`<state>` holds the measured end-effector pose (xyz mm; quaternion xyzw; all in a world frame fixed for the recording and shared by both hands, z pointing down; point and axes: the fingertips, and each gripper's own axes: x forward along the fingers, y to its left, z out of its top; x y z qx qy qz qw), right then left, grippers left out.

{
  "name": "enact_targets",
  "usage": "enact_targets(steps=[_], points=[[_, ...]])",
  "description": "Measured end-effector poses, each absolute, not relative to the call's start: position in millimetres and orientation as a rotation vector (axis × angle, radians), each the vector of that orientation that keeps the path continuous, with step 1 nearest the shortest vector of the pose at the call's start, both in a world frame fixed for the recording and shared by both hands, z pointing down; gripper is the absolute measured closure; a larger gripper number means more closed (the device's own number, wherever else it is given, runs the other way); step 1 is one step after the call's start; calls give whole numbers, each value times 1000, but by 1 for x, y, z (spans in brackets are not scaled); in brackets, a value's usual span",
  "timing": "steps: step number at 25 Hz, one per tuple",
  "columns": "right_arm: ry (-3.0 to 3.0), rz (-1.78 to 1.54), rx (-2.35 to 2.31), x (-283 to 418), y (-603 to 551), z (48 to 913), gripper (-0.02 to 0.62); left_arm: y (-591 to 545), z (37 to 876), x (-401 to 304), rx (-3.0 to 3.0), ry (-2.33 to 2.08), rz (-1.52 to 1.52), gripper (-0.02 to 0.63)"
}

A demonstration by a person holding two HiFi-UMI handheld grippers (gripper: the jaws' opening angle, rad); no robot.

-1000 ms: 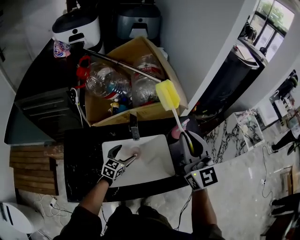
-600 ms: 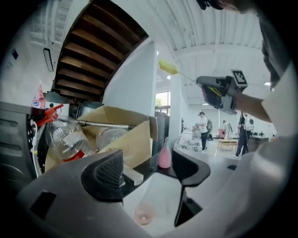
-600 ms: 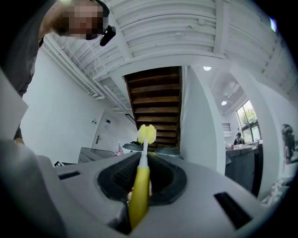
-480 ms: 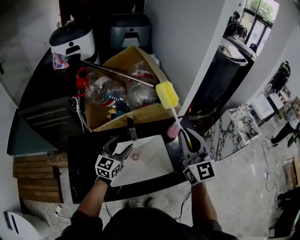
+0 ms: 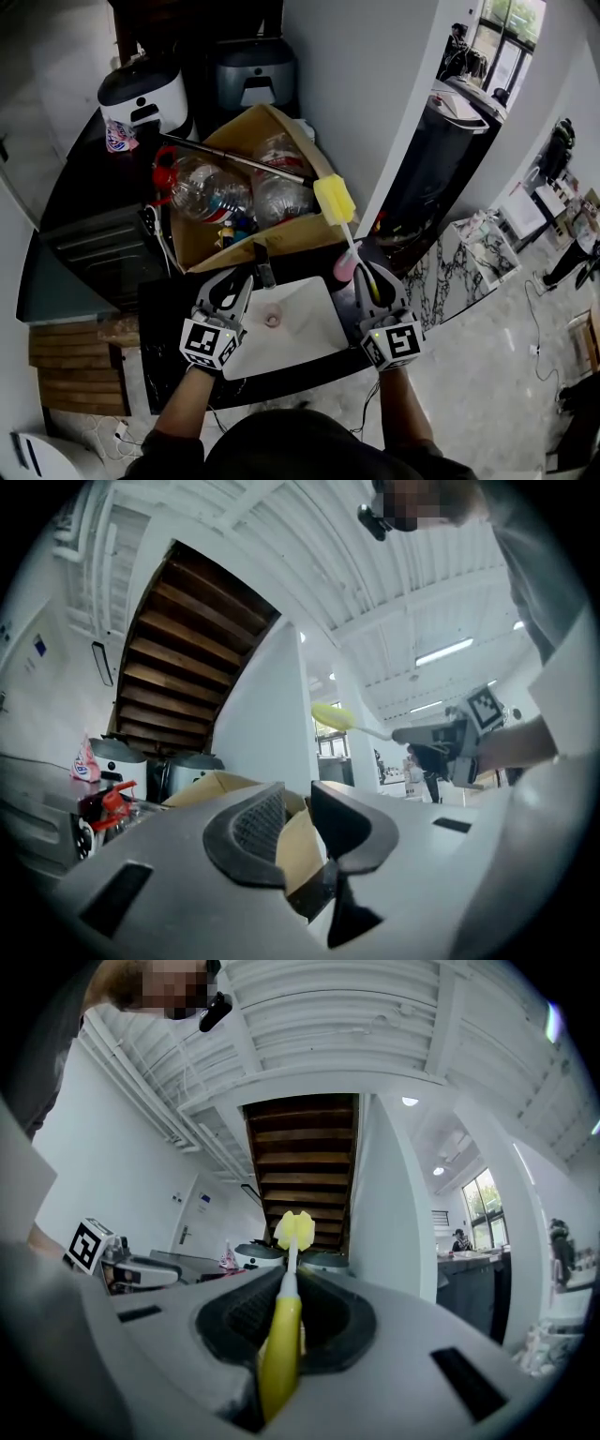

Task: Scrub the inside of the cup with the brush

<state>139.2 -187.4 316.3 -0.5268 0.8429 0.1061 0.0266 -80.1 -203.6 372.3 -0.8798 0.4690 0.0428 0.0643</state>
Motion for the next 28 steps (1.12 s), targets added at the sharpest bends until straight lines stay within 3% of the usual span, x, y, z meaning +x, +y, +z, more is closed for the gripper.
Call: enact_targets(steps=[6, 28], points=[[2613, 299, -1673, 139, -189, 326, 557, -195, 345, -96, -2577, 1452, 198, 603], [2605, 245, -1721, 144, -181, 343, 558, -187, 336, -99, -2565, 1447, 198, 604]])
